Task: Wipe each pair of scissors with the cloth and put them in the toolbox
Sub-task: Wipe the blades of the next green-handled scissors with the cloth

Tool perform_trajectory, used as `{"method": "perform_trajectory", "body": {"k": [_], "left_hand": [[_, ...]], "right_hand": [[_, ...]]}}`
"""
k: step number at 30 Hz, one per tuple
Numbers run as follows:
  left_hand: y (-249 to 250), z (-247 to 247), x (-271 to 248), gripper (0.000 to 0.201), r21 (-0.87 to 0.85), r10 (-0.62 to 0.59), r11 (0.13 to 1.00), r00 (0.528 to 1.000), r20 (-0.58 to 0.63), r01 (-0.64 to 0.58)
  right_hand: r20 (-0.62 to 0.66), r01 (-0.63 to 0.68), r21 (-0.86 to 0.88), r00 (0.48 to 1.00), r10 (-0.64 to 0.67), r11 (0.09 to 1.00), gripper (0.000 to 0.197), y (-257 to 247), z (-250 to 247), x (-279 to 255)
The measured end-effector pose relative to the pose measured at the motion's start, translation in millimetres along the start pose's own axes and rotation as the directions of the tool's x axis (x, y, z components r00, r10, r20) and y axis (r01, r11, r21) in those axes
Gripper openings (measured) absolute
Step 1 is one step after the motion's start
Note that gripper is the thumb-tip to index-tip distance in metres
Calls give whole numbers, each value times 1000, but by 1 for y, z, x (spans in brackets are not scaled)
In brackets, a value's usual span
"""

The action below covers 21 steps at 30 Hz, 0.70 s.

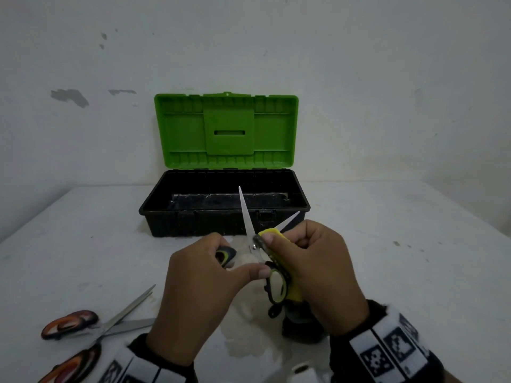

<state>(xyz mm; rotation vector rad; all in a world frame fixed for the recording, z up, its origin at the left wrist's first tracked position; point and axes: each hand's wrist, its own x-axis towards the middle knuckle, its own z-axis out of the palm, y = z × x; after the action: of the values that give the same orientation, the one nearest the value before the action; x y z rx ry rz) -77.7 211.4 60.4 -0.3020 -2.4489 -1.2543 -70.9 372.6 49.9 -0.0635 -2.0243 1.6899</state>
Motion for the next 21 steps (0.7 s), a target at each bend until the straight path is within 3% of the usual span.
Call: {"method": "perform_trajectory", "body": {"k": [5,15,18,21], "left_hand": [[1,-6,0,50,12,51,999,998,-28,-51],[-5,-6,-1,50,-18,-8,1000,998,54,9],[-12,-10,1,38,-39,-31,999,991,128,36],[-21,-16,5,14,-102,-78,989,969,233,105]], "right_hand": [[-60,-57,73,996,62,996,32,-3,2,4],[-141,-124,86,981,135,989,34,8,-21,26],[-148,-145,100,976,159,984,35,12,-33,31],[-161,-134,42,977,139,990,34,12,-49,34]]}}
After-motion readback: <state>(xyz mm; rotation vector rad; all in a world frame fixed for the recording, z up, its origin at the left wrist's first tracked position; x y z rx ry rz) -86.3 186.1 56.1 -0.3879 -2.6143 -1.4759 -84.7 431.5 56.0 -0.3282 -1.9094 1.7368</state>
